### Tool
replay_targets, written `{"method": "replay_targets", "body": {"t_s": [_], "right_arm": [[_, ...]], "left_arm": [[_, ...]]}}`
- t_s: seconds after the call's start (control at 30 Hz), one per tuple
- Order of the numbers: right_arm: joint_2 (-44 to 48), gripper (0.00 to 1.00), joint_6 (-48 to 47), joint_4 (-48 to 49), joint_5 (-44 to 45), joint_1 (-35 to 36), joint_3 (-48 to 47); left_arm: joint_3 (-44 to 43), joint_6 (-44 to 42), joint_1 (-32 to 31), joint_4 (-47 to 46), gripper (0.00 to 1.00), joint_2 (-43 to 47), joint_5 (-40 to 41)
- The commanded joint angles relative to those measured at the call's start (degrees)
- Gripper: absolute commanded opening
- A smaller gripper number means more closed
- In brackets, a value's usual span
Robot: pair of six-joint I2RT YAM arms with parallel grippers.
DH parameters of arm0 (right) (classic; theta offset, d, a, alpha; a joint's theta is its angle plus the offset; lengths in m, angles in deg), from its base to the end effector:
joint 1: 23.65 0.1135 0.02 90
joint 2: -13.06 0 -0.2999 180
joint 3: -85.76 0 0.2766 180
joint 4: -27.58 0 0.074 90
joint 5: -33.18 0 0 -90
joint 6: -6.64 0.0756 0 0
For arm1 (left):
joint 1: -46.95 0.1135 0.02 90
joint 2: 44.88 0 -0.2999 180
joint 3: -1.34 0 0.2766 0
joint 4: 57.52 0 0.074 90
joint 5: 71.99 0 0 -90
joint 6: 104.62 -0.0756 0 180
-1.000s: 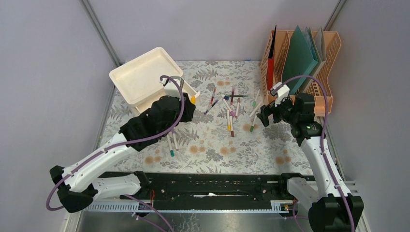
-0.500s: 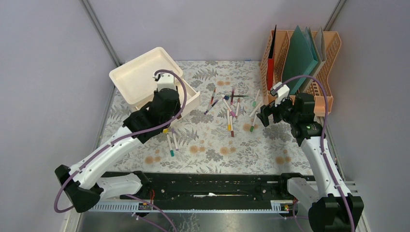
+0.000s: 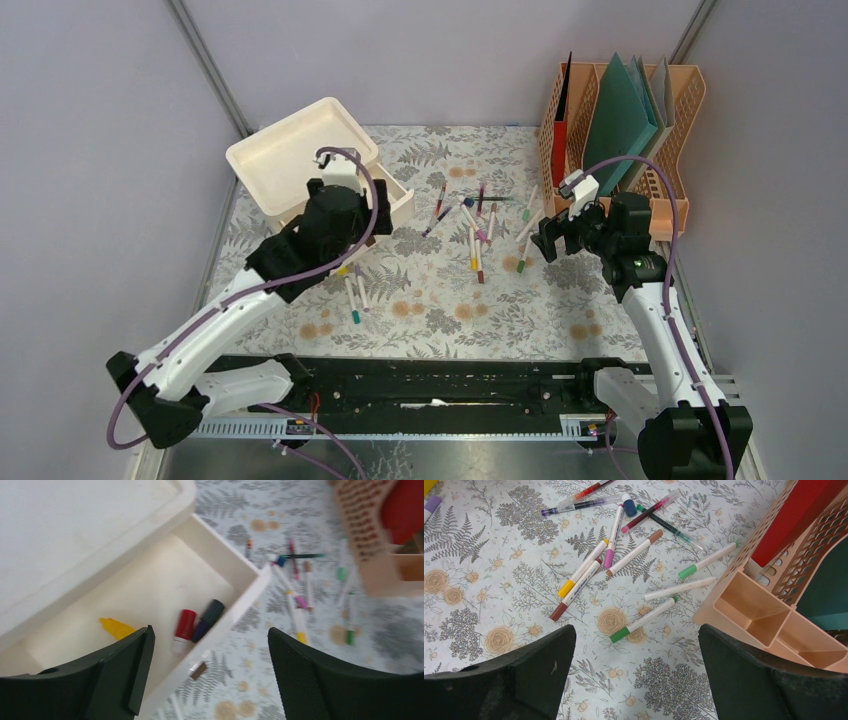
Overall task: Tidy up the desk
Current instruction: Place the pen cap in the drawer, then pick up the pen cap from the center of the board.
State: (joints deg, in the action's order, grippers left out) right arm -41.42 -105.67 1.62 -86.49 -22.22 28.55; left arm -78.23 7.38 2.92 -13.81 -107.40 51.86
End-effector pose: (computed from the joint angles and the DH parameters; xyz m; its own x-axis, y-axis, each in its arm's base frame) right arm 0.2494 0.0437 0.3157 -0.1839 -0.3345 -0.9243 -0.5904 0.7894 -0.1682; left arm 0.2222 -0.1562 0.3993 -0.3813 -0.0641 -0.9222 0.0825 0.9912 -0.1030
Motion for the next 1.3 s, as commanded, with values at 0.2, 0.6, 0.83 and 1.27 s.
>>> {"method": "replay_targets", "body": {"t_s": [0.2,0.6,0.83,1.27], "right_arm": [[0.6,1.0,-1.8,1.2,-4.3,-0.3,0.5],[2.3,1.0,-3.2,2.4,-7.9,-0.3,2.3],[2.2,1.0,-3.8,2.4,-8.9,-0.4,2.7],[2.0,1.0,-4.4,2.7,-10.0,-0.3,3.1]], "left_arm": [[12.9,2.5,0.1,-17.9,0.99,11.9,-32.2],[28.8,13.7,0.0,-43.5,0.99,15.4,-56.1],[31.4,14.3,-0.5,-45.3,0.99,13.9,-58.4],[28.3,7.3,-9.8,-37.9,0.99,9.4,-46.8]]}}
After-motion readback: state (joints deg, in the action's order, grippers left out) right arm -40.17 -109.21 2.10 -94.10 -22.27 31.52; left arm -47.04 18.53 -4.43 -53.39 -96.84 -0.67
